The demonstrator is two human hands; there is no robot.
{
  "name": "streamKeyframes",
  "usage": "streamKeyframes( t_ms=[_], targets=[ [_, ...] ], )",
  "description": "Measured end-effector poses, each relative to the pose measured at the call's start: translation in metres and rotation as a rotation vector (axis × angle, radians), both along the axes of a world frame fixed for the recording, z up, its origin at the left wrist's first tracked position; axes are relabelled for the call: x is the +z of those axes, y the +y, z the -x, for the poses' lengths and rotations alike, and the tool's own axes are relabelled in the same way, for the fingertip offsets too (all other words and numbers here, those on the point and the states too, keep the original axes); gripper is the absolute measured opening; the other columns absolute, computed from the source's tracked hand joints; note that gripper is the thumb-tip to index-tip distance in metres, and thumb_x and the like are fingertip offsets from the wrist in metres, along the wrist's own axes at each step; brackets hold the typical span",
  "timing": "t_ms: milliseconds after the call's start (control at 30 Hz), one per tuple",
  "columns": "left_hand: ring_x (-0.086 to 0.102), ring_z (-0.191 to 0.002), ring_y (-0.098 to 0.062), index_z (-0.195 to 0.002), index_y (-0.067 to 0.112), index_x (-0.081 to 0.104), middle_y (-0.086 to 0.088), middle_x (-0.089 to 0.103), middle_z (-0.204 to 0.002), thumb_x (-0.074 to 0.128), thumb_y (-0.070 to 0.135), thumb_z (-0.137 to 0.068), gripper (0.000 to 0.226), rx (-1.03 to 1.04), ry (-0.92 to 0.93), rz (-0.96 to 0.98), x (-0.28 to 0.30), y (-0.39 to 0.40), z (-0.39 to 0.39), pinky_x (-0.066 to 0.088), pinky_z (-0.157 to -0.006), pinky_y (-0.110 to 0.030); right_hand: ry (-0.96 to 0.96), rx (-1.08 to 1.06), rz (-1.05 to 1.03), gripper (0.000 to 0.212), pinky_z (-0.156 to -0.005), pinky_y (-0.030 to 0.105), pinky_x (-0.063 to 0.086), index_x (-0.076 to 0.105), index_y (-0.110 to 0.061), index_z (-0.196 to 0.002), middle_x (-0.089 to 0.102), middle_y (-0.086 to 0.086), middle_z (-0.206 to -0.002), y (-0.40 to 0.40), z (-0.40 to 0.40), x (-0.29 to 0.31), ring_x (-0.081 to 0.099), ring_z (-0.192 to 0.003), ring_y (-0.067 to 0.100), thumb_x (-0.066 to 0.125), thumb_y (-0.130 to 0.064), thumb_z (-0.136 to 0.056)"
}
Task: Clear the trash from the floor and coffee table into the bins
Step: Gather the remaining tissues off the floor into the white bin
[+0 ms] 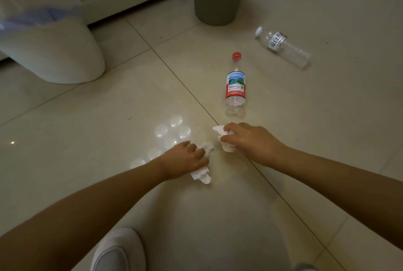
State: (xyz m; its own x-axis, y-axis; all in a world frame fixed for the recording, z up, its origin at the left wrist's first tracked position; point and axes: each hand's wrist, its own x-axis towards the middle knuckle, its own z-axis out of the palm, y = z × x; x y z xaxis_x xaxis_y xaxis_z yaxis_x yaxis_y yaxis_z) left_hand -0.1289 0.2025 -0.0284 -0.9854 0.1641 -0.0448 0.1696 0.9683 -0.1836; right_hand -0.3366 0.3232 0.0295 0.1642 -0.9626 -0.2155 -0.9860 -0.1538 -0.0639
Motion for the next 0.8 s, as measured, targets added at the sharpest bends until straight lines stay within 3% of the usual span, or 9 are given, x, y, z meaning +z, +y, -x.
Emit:
streamKeyframes(
  t_ms=[67, 167, 267, 400, 667, 800],
  targets=[
    [0.056, -0.055, -0.018, -0.081, 0.019, 0.065, 0.000, 0.061, -0.071, 0.071, 0.017, -0.074, 0.010, 0.005, 0.074, 0.022, 0.017, -0.023, -0.001, 0.050, -0.060, -0.027, -0.051, -0.003, 0.053, 0.049, -0.054, 0.038, 0.052, 0.064, -0.014, -0.117, 0.059, 0.018, -0.123, -0.007, -0.004, 0.012, 0.062, -0.095, 0.038, 0.075, 0.000, -0.071],
    [0.062, -0.069, -0.021, -0.095, 0.019, 0.066, -0.004, 0.065, -0.085, 0.066, 0.014, -0.080, 0.016, 0.072, 0.141, 0.065, 0.051, -0.072, -0.014, 0.052, -0.073, -0.033, -0.047, -0.014, 0.089, 0.049, -0.065, 0.041, 0.053, 0.059, -0.015, -0.125, 0.053, 0.016, -0.131, -0.022, -0.009, 0.022, 0.057, -0.108, 0.037, 0.069, -0.001, -0.079],
    [0.062, -0.068, -0.024, -0.098, 0.015, 0.068, -0.008, 0.066, -0.087, 0.069, 0.008, -0.078, 0.021, 0.131, 0.216, 0.105, 0.097, -0.124, -0.032, 0.053, -0.071, -0.035, -0.095, -0.013, 0.186, 0.049, -0.060, 0.045, 0.056, 0.062, -0.013, -0.120, 0.057, 0.016, -0.127, -0.048, -0.019, 0.041, 0.061, -0.101, 0.035, 0.068, 0.005, -0.075],
    [0.063, -0.069, -0.028, -0.101, 0.012, 0.070, -0.011, 0.068, -0.093, 0.080, 0.012, -0.070, 0.032, 0.236, 0.262, 0.174, 0.159, -0.183, -0.059, 0.053, -0.067, -0.035, -0.166, -0.049, 0.369, 0.053, -0.045, 0.036, 0.056, 0.071, -0.011, -0.104, 0.066, 0.016, -0.110, -0.106, -0.040, 0.079, 0.068, -0.079, 0.029, 0.081, 0.011, -0.056],
    [0.065, -0.087, -0.033, -0.108, 0.011, 0.066, -0.014, 0.066, -0.104, 0.083, 0.021, -0.068, 0.045, 0.590, 0.407, 0.257, 0.249, -0.283, -0.114, 0.053, -0.070, -0.041, -0.308, -0.055, 0.652, 0.034, -0.057, 0.035, 0.058, 0.068, -0.014, -0.112, 0.063, 0.011, -0.118, -0.247, -0.105, 0.147, 0.065, -0.090, 0.026, 0.074, -0.005, -0.079],
    [0.058, -0.111, -0.040, -0.118, 0.012, 0.062, -0.016, 0.061, -0.120, 0.080, 0.027, -0.072, 0.051, 0.777, 0.439, 0.384, 0.258, -0.328, -0.138, 0.048, -0.091, -0.050, -0.329, -0.006, 0.714, 0.028, -0.059, 0.033, 0.056, 0.066, -0.014, -0.113, 0.062, 0.009, -0.117, -0.313, -0.151, 0.171, 0.064, -0.087, 0.026, 0.068, -0.011, -0.086]
  ],
)
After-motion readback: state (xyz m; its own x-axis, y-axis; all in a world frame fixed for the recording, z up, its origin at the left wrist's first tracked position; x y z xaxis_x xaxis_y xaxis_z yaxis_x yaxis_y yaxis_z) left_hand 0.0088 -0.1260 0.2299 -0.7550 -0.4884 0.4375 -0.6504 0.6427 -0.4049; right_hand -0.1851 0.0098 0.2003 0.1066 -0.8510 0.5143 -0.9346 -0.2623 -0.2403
